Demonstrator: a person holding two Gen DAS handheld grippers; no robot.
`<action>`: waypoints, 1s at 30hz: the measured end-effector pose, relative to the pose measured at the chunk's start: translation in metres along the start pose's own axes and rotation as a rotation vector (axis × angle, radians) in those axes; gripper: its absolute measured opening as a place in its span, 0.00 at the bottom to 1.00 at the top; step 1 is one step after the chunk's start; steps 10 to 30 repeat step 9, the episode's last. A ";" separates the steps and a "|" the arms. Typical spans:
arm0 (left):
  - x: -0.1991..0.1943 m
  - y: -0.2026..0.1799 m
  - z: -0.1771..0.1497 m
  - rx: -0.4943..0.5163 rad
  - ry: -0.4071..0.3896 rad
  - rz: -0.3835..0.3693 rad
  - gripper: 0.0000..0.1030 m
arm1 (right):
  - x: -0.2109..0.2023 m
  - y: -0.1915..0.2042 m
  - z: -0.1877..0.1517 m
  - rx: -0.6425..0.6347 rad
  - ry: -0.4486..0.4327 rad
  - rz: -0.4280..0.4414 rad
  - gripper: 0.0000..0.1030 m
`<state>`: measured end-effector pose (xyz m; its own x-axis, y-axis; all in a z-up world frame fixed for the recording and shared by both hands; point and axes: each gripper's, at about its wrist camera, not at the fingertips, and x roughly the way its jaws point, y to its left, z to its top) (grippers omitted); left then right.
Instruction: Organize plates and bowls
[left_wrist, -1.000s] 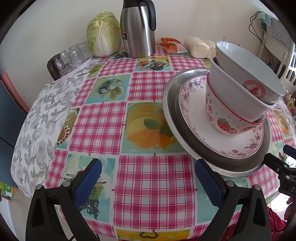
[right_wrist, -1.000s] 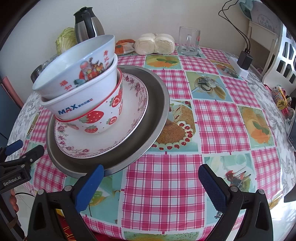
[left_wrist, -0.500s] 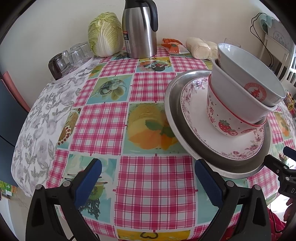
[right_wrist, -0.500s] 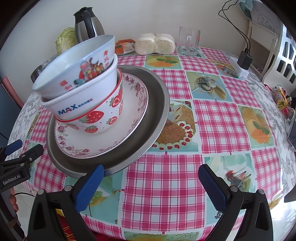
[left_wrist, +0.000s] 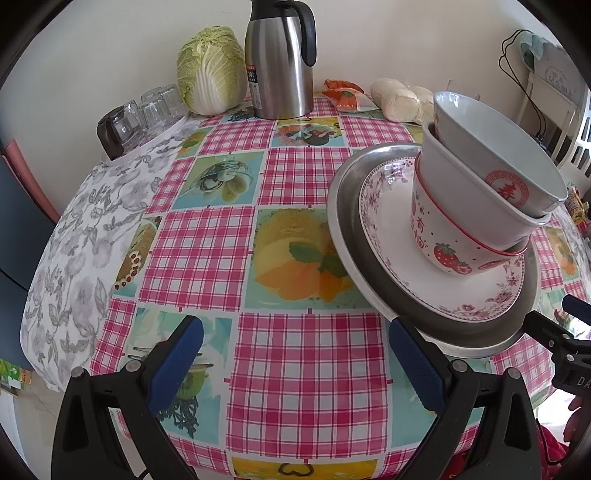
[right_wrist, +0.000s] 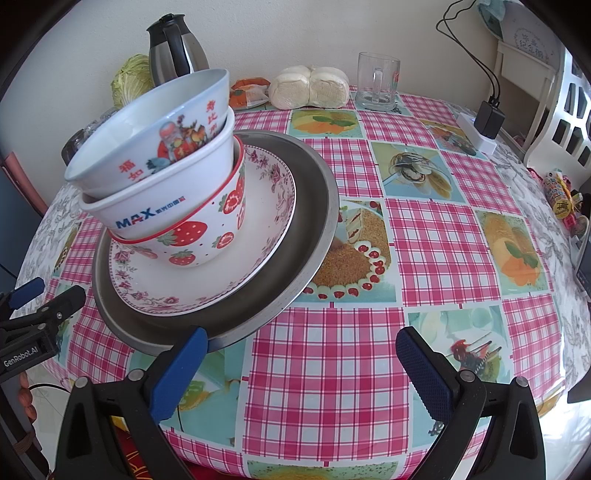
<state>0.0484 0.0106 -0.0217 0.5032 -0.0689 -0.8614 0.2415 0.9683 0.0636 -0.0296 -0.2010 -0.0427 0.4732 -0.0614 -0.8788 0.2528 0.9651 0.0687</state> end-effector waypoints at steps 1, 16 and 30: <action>-0.001 0.000 0.000 0.001 -0.005 0.000 0.98 | 0.000 0.000 0.000 0.000 0.000 0.000 1.00; -0.011 0.004 0.000 -0.035 -0.047 -0.011 0.98 | 0.000 0.000 0.000 0.000 0.000 0.000 1.00; -0.011 0.004 0.000 -0.035 -0.047 -0.011 0.98 | 0.000 0.000 0.000 0.000 0.000 0.000 1.00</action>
